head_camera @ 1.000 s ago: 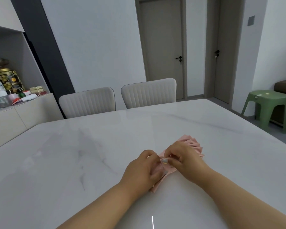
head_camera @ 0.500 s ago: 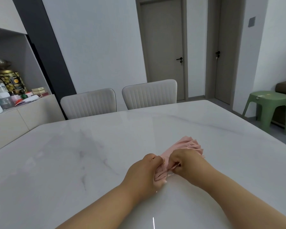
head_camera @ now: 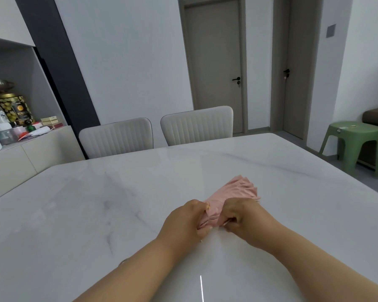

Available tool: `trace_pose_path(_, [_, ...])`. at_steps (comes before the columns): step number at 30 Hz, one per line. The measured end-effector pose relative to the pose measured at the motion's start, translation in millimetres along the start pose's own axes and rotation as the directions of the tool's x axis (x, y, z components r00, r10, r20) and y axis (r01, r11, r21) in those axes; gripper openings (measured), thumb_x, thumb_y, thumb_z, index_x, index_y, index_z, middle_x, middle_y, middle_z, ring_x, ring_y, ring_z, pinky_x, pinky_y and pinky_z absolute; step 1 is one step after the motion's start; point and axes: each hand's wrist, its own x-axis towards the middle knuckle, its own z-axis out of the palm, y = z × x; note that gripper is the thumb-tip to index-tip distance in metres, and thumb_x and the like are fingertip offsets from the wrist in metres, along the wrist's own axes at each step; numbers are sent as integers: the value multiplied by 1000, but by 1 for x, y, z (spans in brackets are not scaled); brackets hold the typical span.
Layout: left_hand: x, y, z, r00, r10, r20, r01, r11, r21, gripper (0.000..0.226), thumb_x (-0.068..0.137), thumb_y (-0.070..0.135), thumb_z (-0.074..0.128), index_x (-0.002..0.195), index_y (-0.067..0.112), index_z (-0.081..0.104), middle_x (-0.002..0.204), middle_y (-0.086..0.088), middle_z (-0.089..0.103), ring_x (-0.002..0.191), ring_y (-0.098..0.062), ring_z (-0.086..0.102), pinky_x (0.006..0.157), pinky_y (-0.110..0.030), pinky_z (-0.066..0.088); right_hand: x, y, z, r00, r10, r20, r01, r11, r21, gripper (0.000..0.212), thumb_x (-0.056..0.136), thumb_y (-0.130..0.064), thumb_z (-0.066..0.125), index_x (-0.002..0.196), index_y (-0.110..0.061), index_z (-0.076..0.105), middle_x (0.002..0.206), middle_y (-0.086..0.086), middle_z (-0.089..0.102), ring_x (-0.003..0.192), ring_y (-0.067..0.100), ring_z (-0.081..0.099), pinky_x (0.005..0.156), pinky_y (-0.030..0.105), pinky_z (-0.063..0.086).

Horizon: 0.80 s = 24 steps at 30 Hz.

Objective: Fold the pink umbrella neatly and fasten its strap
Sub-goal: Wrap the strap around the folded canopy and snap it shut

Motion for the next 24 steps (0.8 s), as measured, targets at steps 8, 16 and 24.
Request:
trace_pose_path(8, [-10,4,8,986,161,-51,-152,978,144,34,76,46,48,98,19,45,98,-1,63,60,-18,60,48,-23,48,9,7,7,983,81,-167,-63,992,113,19,79,5,66,79,-10,77,64,-21,65,69,-17,57,60,4,40])
trace_pose_path(16, [-14,5,11,963,260,-78,-246,957,157,37,77,28,52,110,10,50,103,-10,64,70,-26,63,54,-31,53,18,10,8,967,164,-196,-137,980,146,19,75,2,71,71,-17,74,70,-12,61,79,-6,59,61,8,42])
trace_pose_path(24, [-16,7,7,954,277,-117,-255,951,173,48,76,36,50,118,13,48,109,-7,68,80,-21,69,64,-25,56,36,4,-13,957,284,57,-286,958,32,3,75,-14,74,74,-17,75,70,-12,65,57,-3,54,46,5,36])
